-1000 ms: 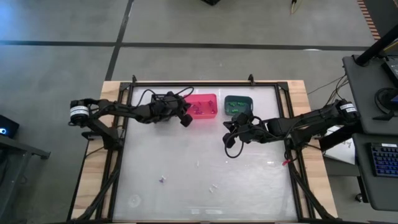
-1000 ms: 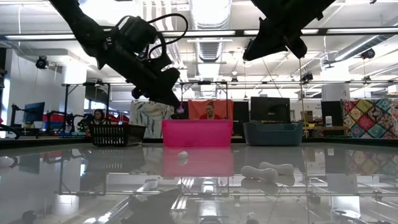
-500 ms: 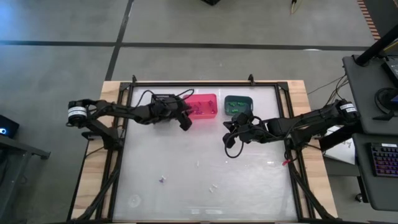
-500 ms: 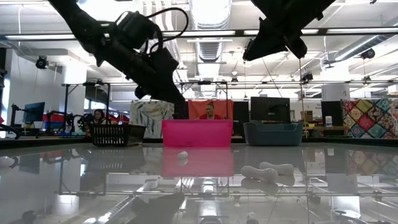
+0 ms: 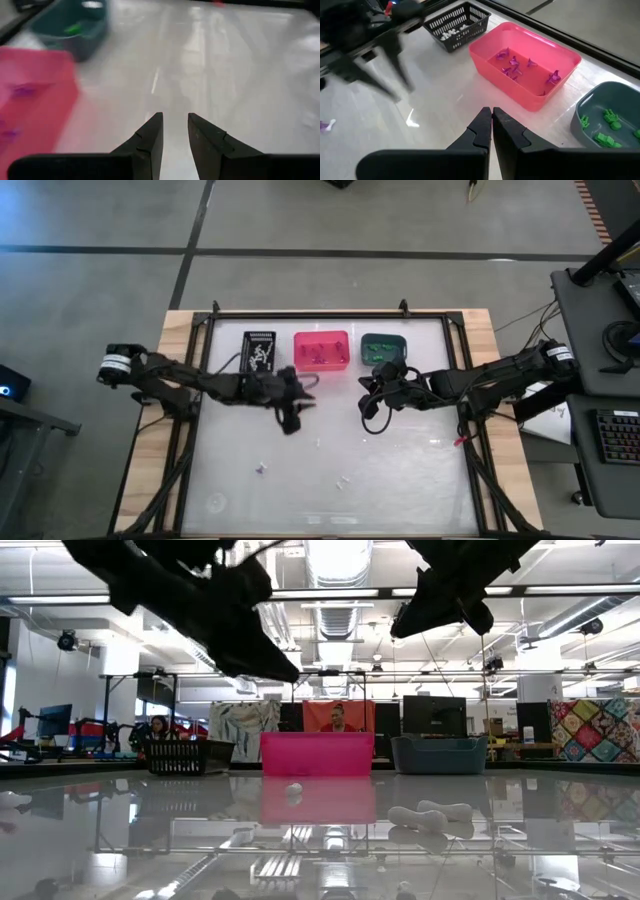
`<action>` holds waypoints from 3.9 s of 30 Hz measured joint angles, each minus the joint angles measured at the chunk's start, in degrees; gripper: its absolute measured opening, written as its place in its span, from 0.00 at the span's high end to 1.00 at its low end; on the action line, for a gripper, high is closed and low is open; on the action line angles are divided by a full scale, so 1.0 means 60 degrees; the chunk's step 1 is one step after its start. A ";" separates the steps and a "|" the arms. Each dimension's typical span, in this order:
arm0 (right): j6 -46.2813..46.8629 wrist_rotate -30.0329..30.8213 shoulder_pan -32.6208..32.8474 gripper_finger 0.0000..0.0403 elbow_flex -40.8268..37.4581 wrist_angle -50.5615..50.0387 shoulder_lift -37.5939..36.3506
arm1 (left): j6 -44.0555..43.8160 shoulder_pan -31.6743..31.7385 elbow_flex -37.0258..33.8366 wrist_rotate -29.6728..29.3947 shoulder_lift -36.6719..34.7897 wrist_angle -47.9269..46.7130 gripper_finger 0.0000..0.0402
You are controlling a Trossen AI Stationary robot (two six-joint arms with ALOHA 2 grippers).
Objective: Sort Halloween decoration
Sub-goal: Put the white bone toy into the black bin
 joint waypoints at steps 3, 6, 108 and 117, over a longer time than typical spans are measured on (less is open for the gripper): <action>0.0005 0.0000 0.0000 0.98 0.0000 0.0003 0.0000 | 0.0263 -0.0731 0.0004 0.0000 0.0163 -0.0011 0.82; 0.0008 0.0000 -0.0003 0.98 0.0000 0.0005 0.0004 | 0.0526 -0.1337 0.0004 -0.0004 0.0393 0.0004 0.82; 0.0484 -0.0018 0.0015 0.98 -0.0317 0.0050 0.0018 | -0.0443 0.5702 -0.0062 -0.0447 -0.3115 -0.6396 0.77; 0.0490 -0.0038 0.0015 0.98 -0.0317 0.0050 0.0018 | 0.0035 0.7198 0.0730 0.0569 -0.1348 -0.7356 0.77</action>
